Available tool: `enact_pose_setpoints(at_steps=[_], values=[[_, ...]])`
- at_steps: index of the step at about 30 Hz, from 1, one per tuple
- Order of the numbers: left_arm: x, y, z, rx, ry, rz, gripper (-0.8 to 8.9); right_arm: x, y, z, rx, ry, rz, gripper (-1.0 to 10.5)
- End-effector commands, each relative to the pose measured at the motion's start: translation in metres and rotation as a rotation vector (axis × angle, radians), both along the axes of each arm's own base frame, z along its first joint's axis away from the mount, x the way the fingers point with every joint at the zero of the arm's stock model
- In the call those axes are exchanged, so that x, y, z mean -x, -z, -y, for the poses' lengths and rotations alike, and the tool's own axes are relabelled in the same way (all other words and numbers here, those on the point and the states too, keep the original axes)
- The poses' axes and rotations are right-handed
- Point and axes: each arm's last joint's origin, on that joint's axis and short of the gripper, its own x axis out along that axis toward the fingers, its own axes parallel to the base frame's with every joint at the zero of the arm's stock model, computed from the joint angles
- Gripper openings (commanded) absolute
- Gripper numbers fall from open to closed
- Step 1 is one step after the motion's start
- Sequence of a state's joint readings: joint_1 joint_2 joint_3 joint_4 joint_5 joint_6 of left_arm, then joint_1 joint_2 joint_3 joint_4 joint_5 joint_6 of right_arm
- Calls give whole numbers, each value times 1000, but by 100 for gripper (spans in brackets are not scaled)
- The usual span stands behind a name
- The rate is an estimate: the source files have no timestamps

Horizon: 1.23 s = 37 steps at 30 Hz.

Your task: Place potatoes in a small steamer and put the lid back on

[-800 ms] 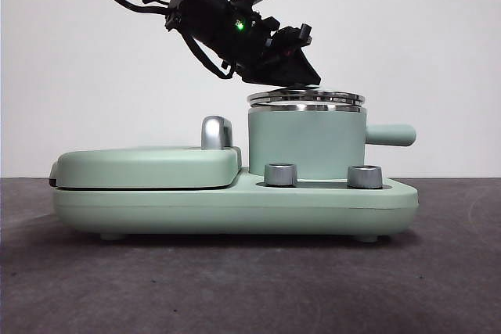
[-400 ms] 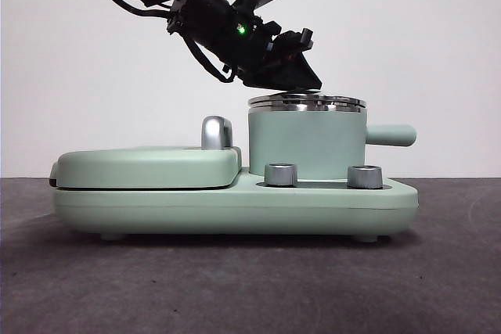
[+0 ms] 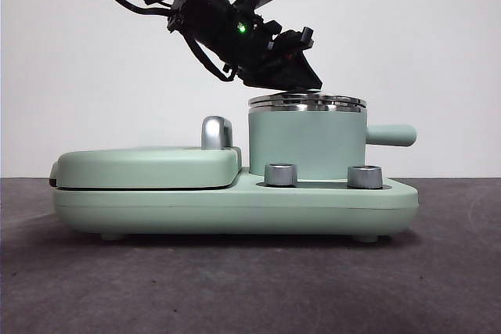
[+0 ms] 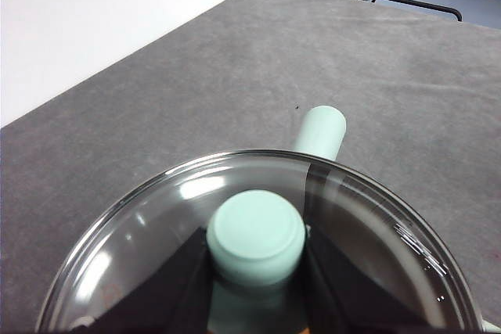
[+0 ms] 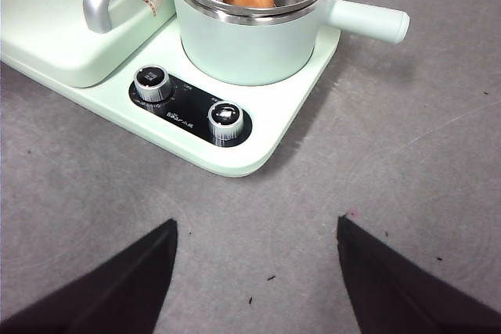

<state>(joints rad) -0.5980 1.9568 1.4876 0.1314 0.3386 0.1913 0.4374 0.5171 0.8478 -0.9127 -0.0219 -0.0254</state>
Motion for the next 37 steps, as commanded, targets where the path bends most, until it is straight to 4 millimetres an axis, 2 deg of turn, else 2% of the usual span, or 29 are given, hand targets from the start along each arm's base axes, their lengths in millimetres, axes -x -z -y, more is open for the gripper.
enact_pose_setpoints(at_steps=[1,6,11,15,19,24,30,33,37], values=[[-1,3,8,-1,15,-5,75,0,-2,0,-7,2,7,316],[-1,3,8,-2,16,-1,249,0,-2,0,-7,2,7,316],[-1,2,8,-1,16,-1,358,0,-2,0,-7,2,7,316],[2,-6,5,9,14,5,380,0,-2,0,-7,3,7,316],[9,-30,-8,28,-8,-6,377,0,-3,0,-7,2,8,316],[20,-66,-39,51,-67,-32,377,0,-3,0,-8,2,8,316],[34,-109,-96,219,-116,-157,377,0,-3,0,-8,2,8,317],[50,-119,-121,208,-159,-170,376,0,-3,0,-8,2,8,317],[80,-117,-149,178,-205,-192,375,0,-3,0,-8,2,9,317]])
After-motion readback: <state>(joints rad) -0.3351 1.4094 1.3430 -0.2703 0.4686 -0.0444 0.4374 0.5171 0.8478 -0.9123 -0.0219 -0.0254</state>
